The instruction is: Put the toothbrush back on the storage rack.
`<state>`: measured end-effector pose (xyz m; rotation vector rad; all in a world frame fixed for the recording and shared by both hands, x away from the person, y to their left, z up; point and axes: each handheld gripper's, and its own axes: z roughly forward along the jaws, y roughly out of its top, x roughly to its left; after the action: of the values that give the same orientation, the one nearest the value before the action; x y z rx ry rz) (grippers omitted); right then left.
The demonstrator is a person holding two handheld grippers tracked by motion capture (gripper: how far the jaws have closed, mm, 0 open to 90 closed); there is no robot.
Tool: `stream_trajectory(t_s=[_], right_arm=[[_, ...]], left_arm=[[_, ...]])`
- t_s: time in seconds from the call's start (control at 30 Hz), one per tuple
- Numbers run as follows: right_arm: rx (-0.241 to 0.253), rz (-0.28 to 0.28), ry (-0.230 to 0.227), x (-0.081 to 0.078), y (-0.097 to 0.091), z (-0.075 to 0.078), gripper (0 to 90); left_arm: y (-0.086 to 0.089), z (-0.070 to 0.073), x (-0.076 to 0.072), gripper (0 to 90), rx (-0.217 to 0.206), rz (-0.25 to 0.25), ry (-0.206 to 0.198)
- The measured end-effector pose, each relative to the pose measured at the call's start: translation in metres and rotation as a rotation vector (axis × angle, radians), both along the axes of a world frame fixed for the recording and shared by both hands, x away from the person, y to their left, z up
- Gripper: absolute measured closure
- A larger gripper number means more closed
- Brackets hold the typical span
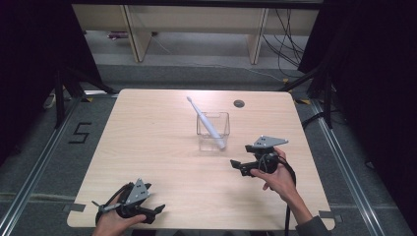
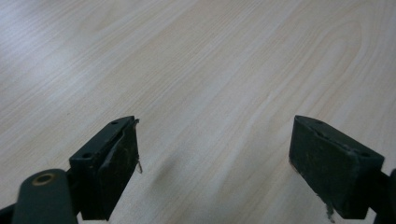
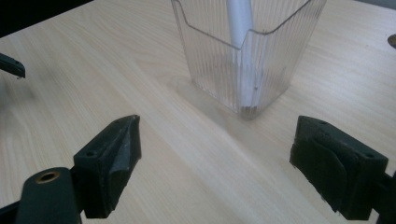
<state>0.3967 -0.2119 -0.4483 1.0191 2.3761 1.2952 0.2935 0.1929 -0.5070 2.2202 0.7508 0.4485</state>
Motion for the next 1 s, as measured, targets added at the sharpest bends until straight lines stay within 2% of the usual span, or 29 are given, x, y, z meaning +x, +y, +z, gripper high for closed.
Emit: stream_trajectory(t_s=[0.03, 0.07, 0.1, 0.13, 0.23, 0.3, 0.37, 0.4, 0.47, 0.5, 0.53, 0.57, 0.73, 0.77, 0.83, 0.87, 0.93, 1.0], right_arm=[[0.007, 0.000, 0.019, -0.002, -0.001, -0.001, 16.6], [-0.001, 0.016, -0.005, 0.000, -0.002, -0.002, 16.6], [-0.001, 0.016, -0.005, 0.000, -0.002, -0.002, 16.6], [0.003, -0.013, 0.023, -0.004, -0.003, -0.005, 16.6], [-0.006, 0.008, 0.017, -0.005, -0.005, -0.010, 16.6], [-0.010, -0.006, 0.024, -0.009, -0.005, -0.012, 16.6], [-0.012, 0.005, 0.017, -0.008, -0.006, -0.013, 16.6], [-0.013, -0.007, 0.033, -0.011, -0.005, -0.014, 16.6], [-0.030, -0.010, 0.026, -0.014, -0.007, -0.017, 16.6], [-0.032, -0.004, 0.041, -0.015, -0.007, -0.018, 16.5], [-0.052, 0.003, 0.011, -0.014, -0.008, -0.019, 16.5], [-0.043, 0.000, 0.027, -0.016, -0.008, -0.019, 16.5], [-0.052, 0.015, 0.021, -0.018, -0.009, -0.022, 16.5], [-0.054, 0.001, 0.040, -0.022, -0.009, -0.023, 16.5], [-0.051, -0.008, 0.039, -0.023, -0.009, -0.023, 16.5], [-0.067, 0.008, 0.026, -0.023, -0.012, -0.025, 16.6], [-0.068, -0.009, 0.024, -0.025, -0.012, -0.025, 16.6], [-0.082, 0.009, 0.018, -0.025, -0.013, -0.028, 16.6]], left_arm=[[0.000, 0.000, 0.000, 15.3, -0.002, 0.000, 0.000], [0.000, 0.000, 0.000, 15.3, -0.002, 0.000, -0.001], [0.000, 0.000, 0.000, 15.3, -0.002, 0.000, -0.001], [0.000, 0.000, 0.000, 15.3, -0.001, 0.001, -0.001], [0.000, 0.000, 0.000, 15.3, 0.007, -0.001, -0.004], [0.000, 0.000, 0.000, 15.3, -0.001, 0.001, 0.001], [0.000, 0.000, 0.000, 15.3, -0.001, 0.000, 0.003], [0.000, 0.000, 0.000, 15.3, -0.003, 0.000, 0.003], [0.000, 0.000, -0.001, 15.3, -0.002, 0.002, 0.001], [0.000, 0.000, -0.001, 15.3, -0.002, 0.002, 0.001], [0.000, 0.000, 0.000, 15.3, 0.007, -0.002, -0.002], [0.000, 0.000, 0.000, 15.3, -0.001, -0.002, 0.003], [0.000, -0.001, 0.000, 15.3, -0.003, 0.003, 0.002], [0.000, 0.000, -0.001, 15.3, -0.002, 0.003, 0.001], [0.000, 0.000, -0.001, 15.3, -0.002, 0.002, 0.000], [0.000, 0.000, -0.001, 15.3, -0.001, 0.002, -0.001], [0.000, 0.000, -0.001, 15.3, -0.001, 0.003, 0.000], [0.000, 0.000, 0.000, 15.3, -0.001, 0.001, 0.003]])
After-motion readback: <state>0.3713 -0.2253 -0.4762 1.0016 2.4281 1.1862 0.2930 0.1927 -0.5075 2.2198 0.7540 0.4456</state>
